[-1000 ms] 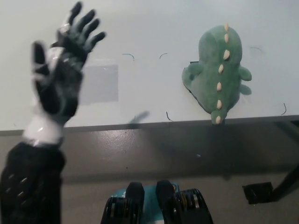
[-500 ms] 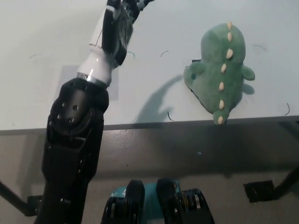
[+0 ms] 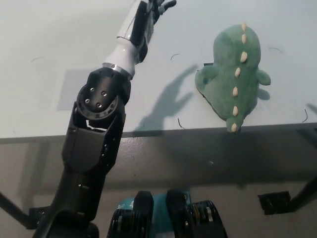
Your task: Use both hands to pick up a dinasour on the right side and move it to the left side
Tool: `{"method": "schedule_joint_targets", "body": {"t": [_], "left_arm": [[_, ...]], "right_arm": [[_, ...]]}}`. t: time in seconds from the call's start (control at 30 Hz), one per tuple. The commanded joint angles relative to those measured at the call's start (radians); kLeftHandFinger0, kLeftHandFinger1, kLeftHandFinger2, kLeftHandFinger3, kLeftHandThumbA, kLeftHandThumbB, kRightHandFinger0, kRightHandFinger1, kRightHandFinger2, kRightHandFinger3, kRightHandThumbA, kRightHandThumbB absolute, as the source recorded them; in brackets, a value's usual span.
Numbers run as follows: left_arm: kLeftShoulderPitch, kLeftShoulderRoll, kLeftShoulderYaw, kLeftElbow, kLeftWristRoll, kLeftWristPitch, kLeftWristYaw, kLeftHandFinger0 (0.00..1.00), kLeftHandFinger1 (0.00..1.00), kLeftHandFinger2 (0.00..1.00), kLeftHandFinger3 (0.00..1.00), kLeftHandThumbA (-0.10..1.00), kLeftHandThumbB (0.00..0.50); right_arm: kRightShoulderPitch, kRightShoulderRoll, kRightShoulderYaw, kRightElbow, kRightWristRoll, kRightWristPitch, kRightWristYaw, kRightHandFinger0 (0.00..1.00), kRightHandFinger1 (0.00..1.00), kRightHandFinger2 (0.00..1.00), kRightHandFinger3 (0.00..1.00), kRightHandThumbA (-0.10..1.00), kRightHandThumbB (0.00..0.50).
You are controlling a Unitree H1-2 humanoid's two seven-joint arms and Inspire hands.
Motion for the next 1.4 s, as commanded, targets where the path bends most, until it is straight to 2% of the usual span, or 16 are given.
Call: {"method": "schedule_joint_targets", "body": {"t": [0.0, 0.03, 0.1, 0.2, 0.27, 0.33, 0.4, 0.43, 0.5, 0.57, 0.7, 0.73, 0.83, 1.0, 1.27, 1.37], "left_arm": [[-0.075, -0.021, 0.013, 0.038, 0.013, -0.035, 0.033, 1.00, 1.00, 1.00, 1.00, 1.00, 0.379], [-0.090, -0.027, 0.019, 0.096, 0.011, -0.059, 0.038, 1.00, 1.00, 1.00, 1.00, 1.00, 0.365], [-0.100, -0.040, 0.033, 0.144, -0.003, -0.077, 0.042, 1.00, 1.00, 1.00, 1.00, 1.00, 0.382], [-0.096, -0.058, 0.041, 0.161, -0.004, -0.064, 0.044, 1.00, 1.00, 1.00, 1.00, 1.00, 0.436], [-0.095, -0.063, 0.041, 0.170, 0.001, -0.070, 0.041, 1.00, 1.00, 1.00, 1.00, 1.00, 0.436], [-0.093, -0.068, 0.036, 0.175, -0.006, -0.054, 0.024, 1.00, 1.00, 1.00, 1.00, 1.00, 0.419], [-0.096, -0.073, 0.030, 0.206, -0.015, -0.054, 0.002, 1.00, 1.00, 1.00, 1.00, 1.00, 0.365], [-0.102, -0.077, 0.031, 0.229, -0.018, -0.056, 0.002, 1.00, 1.00, 1.00, 1.00, 1.00, 0.355], [-0.114, -0.088, 0.037, 0.271, -0.016, -0.067, 0.016, 1.00, 1.00, 1.00, 1.00, 1.00, 0.349], [-0.123, -0.093, 0.037, 0.315, -0.008, -0.077, 0.026, 1.00, 1.00, 1.00, 1.00, 1.00, 0.345], [-0.132, -0.095, 0.035, 0.380, -0.001, -0.071, 0.030, 0.99, 1.00, 1.00, 1.00, 1.00, 0.326], [-0.136, -0.110, 0.059, 0.415, -0.033, -0.068, 0.026, 0.97, 1.00, 1.00, 1.00, 1.00, 0.367], [-0.139, -0.121, 0.086, 0.460, -0.063, -0.056, 0.020, 0.97, 1.00, 1.00, 1.00, 1.00, 0.424], [-0.135, -0.128, 0.115, 0.500, -0.077, -0.033, 0.015, 1.00, 1.00, 1.00, 1.00, 1.00, 0.415], [-0.135, -0.117, 0.078, 0.599, -0.022, -0.082, 0.026, 1.00, 1.00, 1.00, 1.00, 1.00, 0.404], [-0.147, -0.115, 0.070, 0.650, -0.013, -0.098, 0.034, 1.00, 1.00, 1.00, 1.00, 1.00, 0.434]], "right_arm": [[-0.072, -0.023, 0.004, 0.038, -0.030, -0.069, 0.023, 1.00, 1.00, 1.00, 1.00, 1.00, 0.216], [-0.083, -0.020, 0.013, 0.084, -0.038, -0.089, 0.030, 1.00, 1.00, 1.00, 1.00, 1.00, 0.258], [-0.090, -0.020, 0.020, 0.123, -0.038, -0.105, 0.044, 1.00, 1.00, 1.00, 1.00, 1.00, 0.254], [-0.095, -0.011, 0.025, 0.161, -0.044, -0.119, 0.043, 1.00, 1.00, 1.00, 1.00, 1.00, 0.288], [-0.095, -0.008, 0.027, 0.178, -0.047, -0.125, 0.044, 1.00, 1.00, 1.00, 1.00, 1.00, 0.296], [-0.096, -0.006, 0.030, 0.204, -0.046, -0.130, 0.051, 1.00, 1.00, 1.00, 1.00, 1.00, 0.305], [-0.104, -0.004, 0.032, 0.255, -0.037, -0.134, 0.066, 1.00, 1.00, 1.00, 1.00, 1.00, 0.301], [-0.106, -0.001, 0.031, 0.260, -0.035, -0.124, 0.063, 1.00, 1.00, 1.00, 1.00, 1.00, 0.339], [-0.112, -0.003, 0.037, 0.287, -0.045, -0.136, 0.067, 1.00, 1.00, 1.00, 1.00, 1.00, 0.317], [-0.116, -0.003, 0.041, 0.304, -0.047, -0.126, 0.070, 1.00, 1.00, 1.00, 1.00, 1.00, 0.329], [-0.124, -0.008, 0.053, 0.354, -0.043, -0.117, 0.094, 1.00, 1.00, 1.00, 1.00, 1.00, 0.281], [-0.113, -0.011, 0.051, 0.368, -0.028, -0.113, 0.117, 1.00, 1.00, 1.00, 1.00, 1.00, 0.277], [-0.087, -0.020, 0.059, 0.365, -0.034, -0.116, 0.138, 1.00, 1.00, 1.00, 1.00, 1.00, 0.247], [-0.063, -0.024, 0.068, 0.389, -0.055, -0.119, 0.143, 1.00, 1.00, 1.00, 1.00, 1.00, 0.183], [-0.064, -0.023, 0.084, 0.486, -0.093, -0.110, 0.130, 1.00, 1.00, 1.00, 1.00, 1.00, 0.230], [-0.059, -0.028, 0.077, 0.501, -0.090, -0.101, 0.128, 1.00, 1.00, 1.00, 1.00, 1.00, 0.234]]}}
